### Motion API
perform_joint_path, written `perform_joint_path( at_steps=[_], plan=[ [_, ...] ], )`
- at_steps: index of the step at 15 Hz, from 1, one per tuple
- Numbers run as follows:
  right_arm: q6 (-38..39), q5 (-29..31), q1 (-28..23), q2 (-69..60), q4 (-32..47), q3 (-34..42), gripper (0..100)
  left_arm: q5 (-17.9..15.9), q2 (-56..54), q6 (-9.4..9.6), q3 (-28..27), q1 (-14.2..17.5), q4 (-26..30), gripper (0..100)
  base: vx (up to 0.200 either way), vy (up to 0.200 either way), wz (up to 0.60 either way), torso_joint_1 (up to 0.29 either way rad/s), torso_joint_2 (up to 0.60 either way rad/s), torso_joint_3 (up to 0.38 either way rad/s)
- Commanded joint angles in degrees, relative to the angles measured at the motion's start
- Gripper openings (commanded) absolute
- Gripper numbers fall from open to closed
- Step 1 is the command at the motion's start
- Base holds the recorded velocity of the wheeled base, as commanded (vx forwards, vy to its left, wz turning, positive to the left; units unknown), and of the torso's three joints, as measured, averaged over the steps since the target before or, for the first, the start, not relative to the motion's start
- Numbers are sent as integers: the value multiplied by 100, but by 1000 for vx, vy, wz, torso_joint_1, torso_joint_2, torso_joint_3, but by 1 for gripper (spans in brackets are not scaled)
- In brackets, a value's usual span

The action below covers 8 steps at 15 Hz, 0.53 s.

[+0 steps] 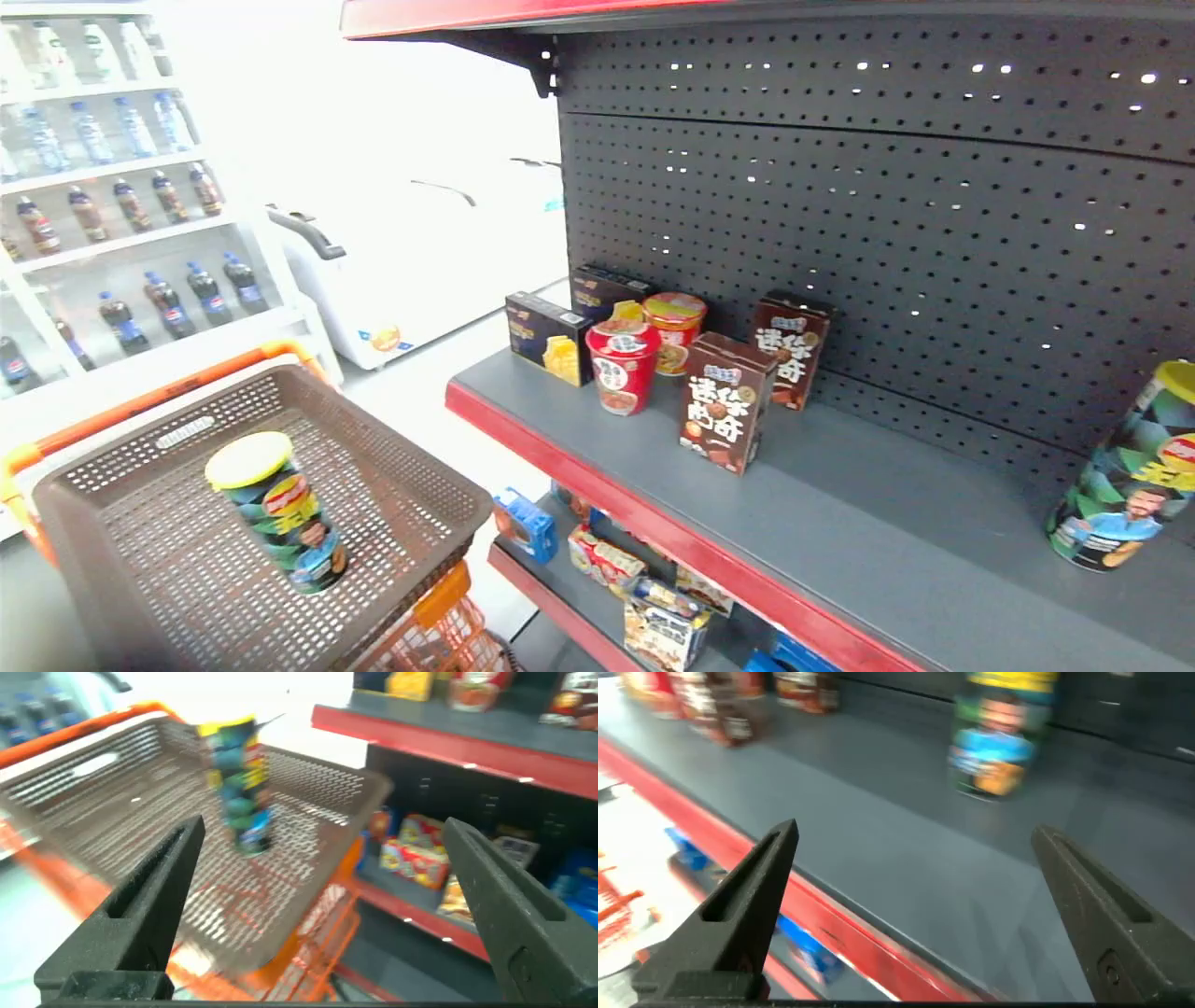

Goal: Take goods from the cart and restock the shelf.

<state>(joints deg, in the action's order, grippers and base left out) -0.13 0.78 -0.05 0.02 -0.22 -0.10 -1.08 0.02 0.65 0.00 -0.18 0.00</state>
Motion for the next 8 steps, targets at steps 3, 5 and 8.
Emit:
perform_joint_path(
  at_steps=[3,5,8],
  plan=[
    [-4,1,-4,-2,-4,1,100,-111,-2,58,0,-8,18,100,0,0,600,4,1,1],
    [-4,-8,5,-2,-4,1,100,-41,208,269,-703,-34,44,100,0,0,600,2,2,2],
    [-4,-8,5,-2,-4,1,100,144,3179,313,-3217,-52,694,100,0,0,0,0,0,0]
  ],
)
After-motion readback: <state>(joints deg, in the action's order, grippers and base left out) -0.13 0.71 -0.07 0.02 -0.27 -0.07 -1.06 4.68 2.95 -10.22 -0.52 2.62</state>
